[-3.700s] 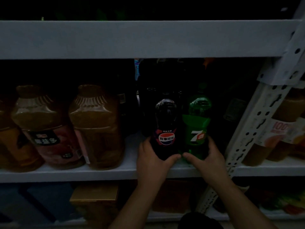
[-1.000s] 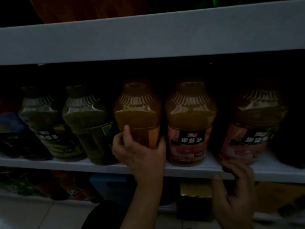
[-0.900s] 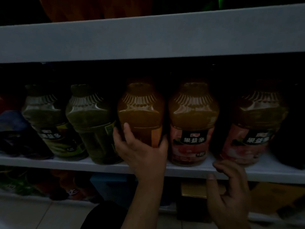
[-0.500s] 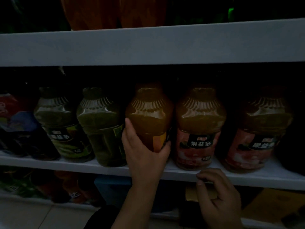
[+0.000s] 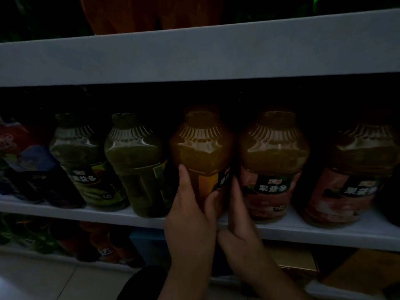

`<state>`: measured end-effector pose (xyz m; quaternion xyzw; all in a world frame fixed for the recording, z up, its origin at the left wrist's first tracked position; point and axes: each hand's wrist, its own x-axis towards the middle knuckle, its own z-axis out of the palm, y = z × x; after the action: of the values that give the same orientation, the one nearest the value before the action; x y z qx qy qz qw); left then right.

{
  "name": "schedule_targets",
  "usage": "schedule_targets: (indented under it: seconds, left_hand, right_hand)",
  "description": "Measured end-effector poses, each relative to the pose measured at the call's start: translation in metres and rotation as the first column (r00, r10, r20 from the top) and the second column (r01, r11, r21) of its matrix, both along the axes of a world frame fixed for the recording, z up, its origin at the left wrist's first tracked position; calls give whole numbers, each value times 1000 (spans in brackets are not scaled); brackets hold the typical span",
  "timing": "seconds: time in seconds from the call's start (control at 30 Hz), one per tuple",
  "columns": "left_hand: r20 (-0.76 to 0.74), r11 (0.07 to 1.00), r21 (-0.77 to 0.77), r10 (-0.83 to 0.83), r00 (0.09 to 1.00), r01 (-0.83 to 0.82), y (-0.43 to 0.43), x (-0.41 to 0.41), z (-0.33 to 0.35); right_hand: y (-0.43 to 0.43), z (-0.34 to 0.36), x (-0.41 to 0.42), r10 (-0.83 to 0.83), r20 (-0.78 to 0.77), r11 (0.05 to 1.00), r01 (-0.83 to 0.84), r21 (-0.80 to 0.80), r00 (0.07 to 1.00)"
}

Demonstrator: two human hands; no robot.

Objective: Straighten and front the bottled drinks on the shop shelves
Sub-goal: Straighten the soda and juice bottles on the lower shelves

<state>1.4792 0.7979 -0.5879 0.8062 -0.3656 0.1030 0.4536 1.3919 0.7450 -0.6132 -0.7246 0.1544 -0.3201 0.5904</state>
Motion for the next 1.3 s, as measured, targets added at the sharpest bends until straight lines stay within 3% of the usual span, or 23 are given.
schedule_targets:
  seconds: [0.13,0.23,0.43,0.57,0.83,1.0,1.07,1.13,1.2,1.3]
  left_hand:
    - [-47,995,-99,-13,999,9,3,6,-2]
    - [-142,988,-149,-61,988,39,4,8,-11]
    - [-89,980,-192,38,995,-55,4,7,-25]
    - [-164,986,-156,-75,984,50,8,4,-36]
    - [-175,986,-143,-109,979,84,7,18,-40]
    - [-278,942,-145,-333,901,303,10,49,-19]
    - [-161,940,61,-324,932,337,19,58,-12]
    - [60,966,185,-193,979,179,28,59,-6]
    - [117,991,101,-103,988,92,34,51,-3]
    - [48,994,-25,-106,993,108,32,42,-4]
  right_hand:
    - [-4,9,5,67,109,987,-82,140,992]
    - [-9,21,12,-5,201,973,-42,226,980]
    - [-15,31,28,-99,112,936,54,348,989]
    - [-10,35,35,-50,201,880,-52,473,978]
    - [8,41,33,-128,139,891,52,451,982]
    - [41,33,31,-245,-15,891,231,390,969]
    - [41,32,24,-271,-62,894,275,353,961]
    - [35,34,18,-296,-133,894,323,309,946]
    - [30,35,15,-287,-157,897,323,302,945]
    - [25,34,19,-292,-118,908,313,277,949]
